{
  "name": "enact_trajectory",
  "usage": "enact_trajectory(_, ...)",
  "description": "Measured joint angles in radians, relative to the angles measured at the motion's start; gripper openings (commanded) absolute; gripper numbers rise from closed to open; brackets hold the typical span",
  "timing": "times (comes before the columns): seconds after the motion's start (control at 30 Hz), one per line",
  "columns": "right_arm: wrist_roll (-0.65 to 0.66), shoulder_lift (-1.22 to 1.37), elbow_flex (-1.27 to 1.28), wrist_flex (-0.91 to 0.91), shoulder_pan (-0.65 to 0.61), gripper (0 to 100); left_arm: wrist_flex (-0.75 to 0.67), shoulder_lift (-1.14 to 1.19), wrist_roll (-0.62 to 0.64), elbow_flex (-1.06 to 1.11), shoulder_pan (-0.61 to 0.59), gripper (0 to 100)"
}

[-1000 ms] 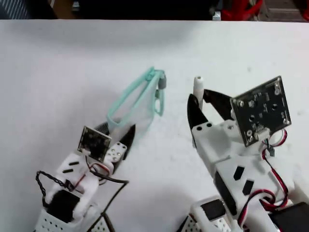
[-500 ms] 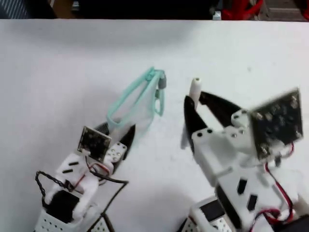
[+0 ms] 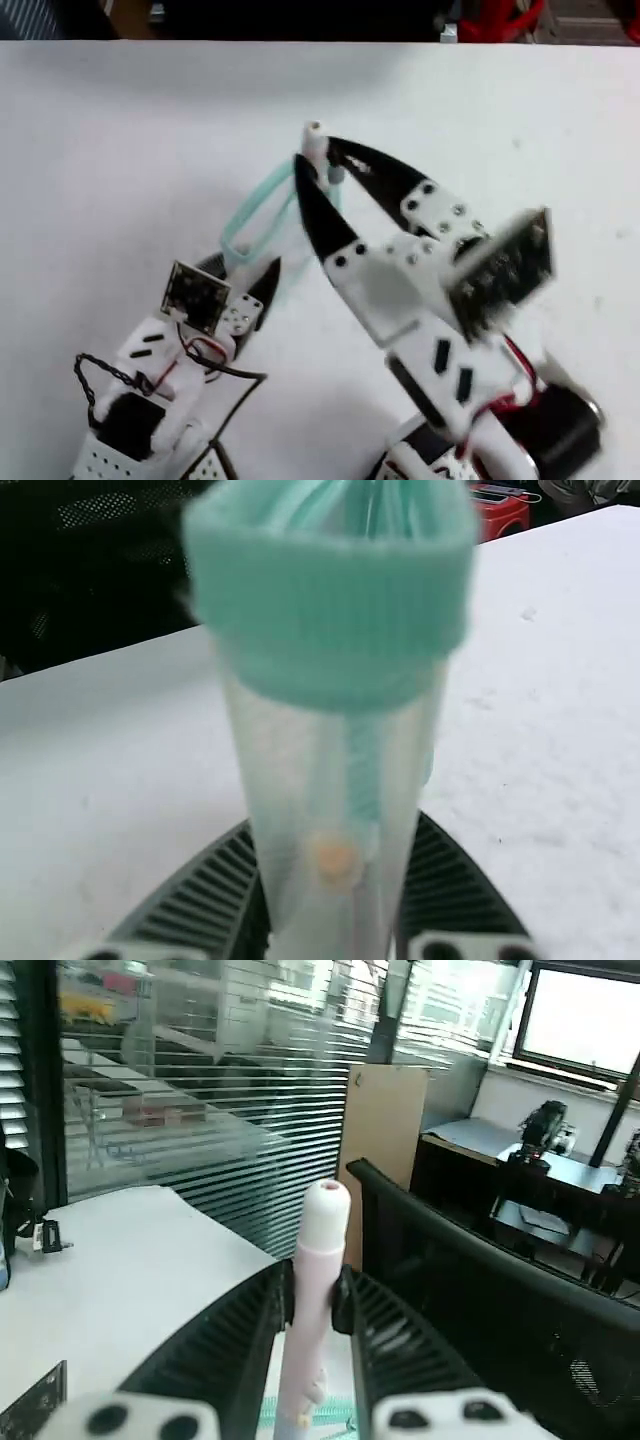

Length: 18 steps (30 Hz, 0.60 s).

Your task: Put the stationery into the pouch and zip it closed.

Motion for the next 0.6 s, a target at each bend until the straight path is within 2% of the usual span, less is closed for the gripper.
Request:
enact_trajectory(0.3, 0.000, 0.149, -0.064, -0.094, -0.009, 1.7, -0.015, 0.008, 0.000, 0.002, -0.003, 15)
enact_trajectory(0.6, 0.000, 0.255, -0.144, -0.098, -0.009, 1.7, -0.015, 0.008, 0.000, 0.002, -0.003, 15)
